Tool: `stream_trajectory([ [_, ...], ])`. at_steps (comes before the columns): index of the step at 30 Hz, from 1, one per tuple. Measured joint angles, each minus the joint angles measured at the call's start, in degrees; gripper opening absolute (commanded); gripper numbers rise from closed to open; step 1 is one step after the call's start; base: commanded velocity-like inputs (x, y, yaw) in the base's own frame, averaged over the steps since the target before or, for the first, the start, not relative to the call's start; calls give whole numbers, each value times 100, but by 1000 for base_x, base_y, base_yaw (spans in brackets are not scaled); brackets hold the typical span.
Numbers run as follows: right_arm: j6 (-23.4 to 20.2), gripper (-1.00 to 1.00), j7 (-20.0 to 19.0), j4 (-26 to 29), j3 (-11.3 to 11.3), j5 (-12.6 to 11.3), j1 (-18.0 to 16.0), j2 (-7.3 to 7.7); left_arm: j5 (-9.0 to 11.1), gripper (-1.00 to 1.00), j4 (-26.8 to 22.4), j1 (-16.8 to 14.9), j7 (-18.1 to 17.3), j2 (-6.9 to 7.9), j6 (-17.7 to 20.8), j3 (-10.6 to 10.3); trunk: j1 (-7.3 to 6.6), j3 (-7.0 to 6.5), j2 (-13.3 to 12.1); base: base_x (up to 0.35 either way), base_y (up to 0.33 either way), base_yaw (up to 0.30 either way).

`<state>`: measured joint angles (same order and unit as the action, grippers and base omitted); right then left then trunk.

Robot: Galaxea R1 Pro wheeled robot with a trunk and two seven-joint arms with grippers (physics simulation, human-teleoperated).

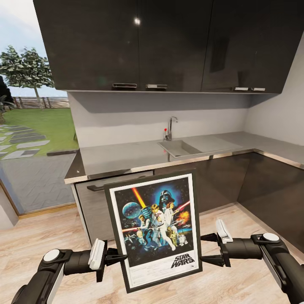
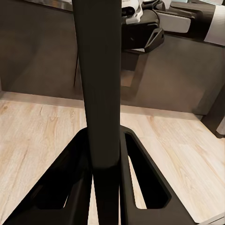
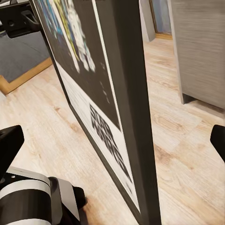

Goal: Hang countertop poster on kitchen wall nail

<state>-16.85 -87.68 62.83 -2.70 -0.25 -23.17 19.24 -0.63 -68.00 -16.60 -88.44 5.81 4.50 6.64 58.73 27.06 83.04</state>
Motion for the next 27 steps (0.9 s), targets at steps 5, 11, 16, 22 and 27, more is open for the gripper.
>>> stream_trajectory([
  [5, 2, 100, 2, -2, 8, 1, 0, -3, 0, -100, 0, 1, 0, 0, 0, 0, 0, 0, 0, 0, 0, 0],
  [11, 4, 100, 8, -4, 120, 1, 0, -8, 0, -100, 0, -3, 0, 0, 0, 0, 0, 0, 0, 0, 0, 0],
  [16, 5, 100, 8, -7, 142, 1, 1, -6, 0, -100, 0, 0, 0, 0, 0, 3, 0, 0, 0, 0, 0, 0],
  [22, 5, 100, 9, -8, 148, 1, 0, -4, 0, -100, 0, -2, 0, 0, 0, 1, 0, 0, 0, 0, 0, 0],
  [27, 5, 100, 9, -9, 149, 1, 0, -5, 0, -100, 0, 0, 0, 0, 0, 0, 0, 0, 0, 0, 0, 0],
])
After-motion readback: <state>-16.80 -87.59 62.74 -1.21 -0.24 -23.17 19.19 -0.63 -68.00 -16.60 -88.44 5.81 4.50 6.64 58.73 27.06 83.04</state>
